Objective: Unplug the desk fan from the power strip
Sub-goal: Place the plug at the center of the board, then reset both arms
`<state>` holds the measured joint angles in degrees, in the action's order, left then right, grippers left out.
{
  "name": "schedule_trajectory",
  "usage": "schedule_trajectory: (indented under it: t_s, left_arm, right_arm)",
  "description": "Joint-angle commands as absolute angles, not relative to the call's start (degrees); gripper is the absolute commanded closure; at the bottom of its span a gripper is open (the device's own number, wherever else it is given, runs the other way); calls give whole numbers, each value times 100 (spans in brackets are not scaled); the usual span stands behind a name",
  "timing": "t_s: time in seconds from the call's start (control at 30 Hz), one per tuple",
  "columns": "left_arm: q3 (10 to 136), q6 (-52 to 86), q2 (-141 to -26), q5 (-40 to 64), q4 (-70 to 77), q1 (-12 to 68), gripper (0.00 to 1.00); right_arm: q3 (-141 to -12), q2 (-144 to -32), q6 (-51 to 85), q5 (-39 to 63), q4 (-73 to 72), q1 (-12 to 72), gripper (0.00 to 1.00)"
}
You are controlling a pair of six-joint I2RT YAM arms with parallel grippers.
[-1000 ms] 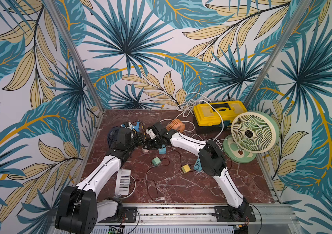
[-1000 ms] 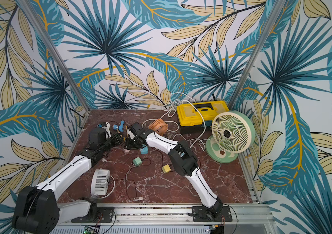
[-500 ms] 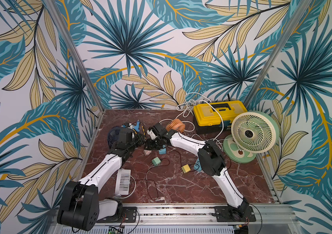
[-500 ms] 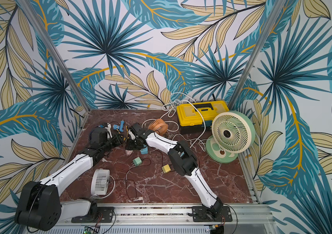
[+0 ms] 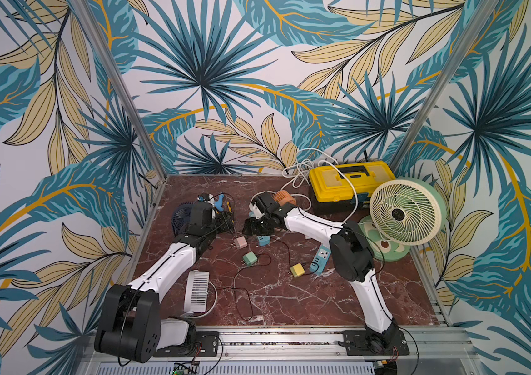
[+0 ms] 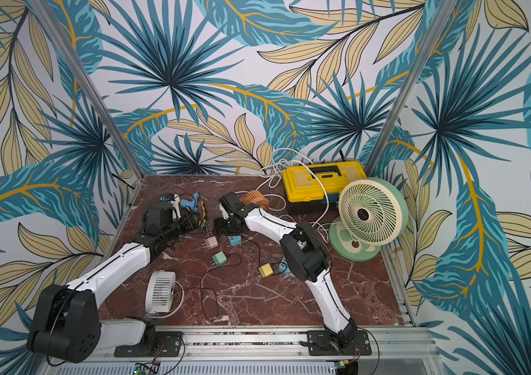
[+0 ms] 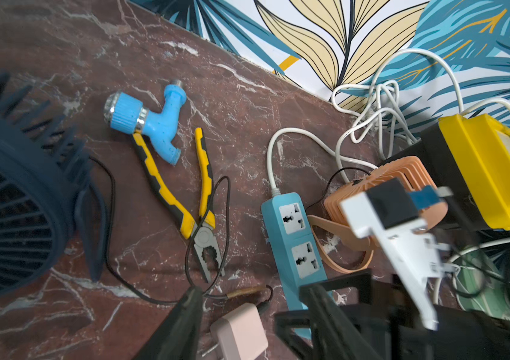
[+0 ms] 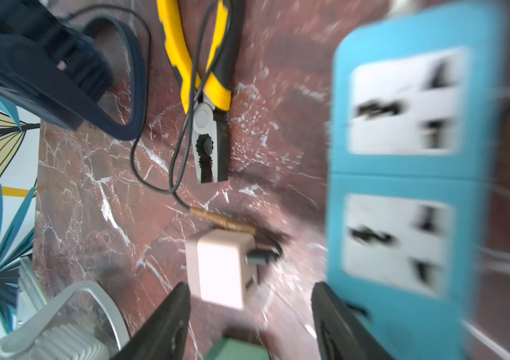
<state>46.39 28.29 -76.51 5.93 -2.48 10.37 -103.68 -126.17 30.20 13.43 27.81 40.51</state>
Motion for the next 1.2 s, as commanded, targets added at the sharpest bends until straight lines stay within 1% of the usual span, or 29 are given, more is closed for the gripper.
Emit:
schedule_trajectory:
  t_s: [0.0,0.2,0.33,0.43,0.47,0.5,0.53,0.6,0.7,0.77,0.83,1.0,1.13,1.17]
  left_arm:
    - [4912,2103,-7752,511,-353,945,38]
    - [4770,1639,-7705,321,-273,855,31]
    - [4549,1385,-7759,141,144,764,25]
    - [4476,1132,-7837,22,337,705,15]
    - [4448,1070,-7864,-6,416,675,10]
    - [4402,1013,-7885,-37,540,642,2]
    - [4344,959,-7912,-62,662,625,0]
    - [4236,786,-7965,-98,920,592,0]
    - [3929,433,-7914,-174,1434,593,0]
    - [3688,230,-7870,-213,1843,589,0]
    - [3630,234,-7849,-72,1939,542,0]
    - [3458,108,-7727,231,2148,531,0]
    - [3243,53,-7687,215,2251,532,0]
    - [3190,41,-7713,136,2278,530,0]
  right_arm:
    - [-10007,-11878,2576,958,2913,3968,29]
    - [-8621,-10490,2184,528,2516,3631,23]
    - [-7675,-9481,1834,-154,2204,3337,12]
    - [-6944,-8870,1591,-458,1891,3000,2]
    - [-6690,-8644,1489,-494,1740,2891,1]
    - [-6448,-8469,1380,-554,1606,2740,1]
    - [-6251,-8328,1302,-604,1516,2597,1]
    - [-5837,-8083,1140,-639,1323,2304,1]
    - [-5103,-7710,936,-614,640,1761,1]
    - [-4722,-7526,868,-752,336,1444,1]
    - [-4301,-7424,684,-921,-81,1142,1]
    - [-3235,-7405,110,-1553,-1524,586,0]
    - [-2903,-7674,51,-1376,-2307,170,1]
    - [-2940,-7699,82,-1274,-2270,65,1]
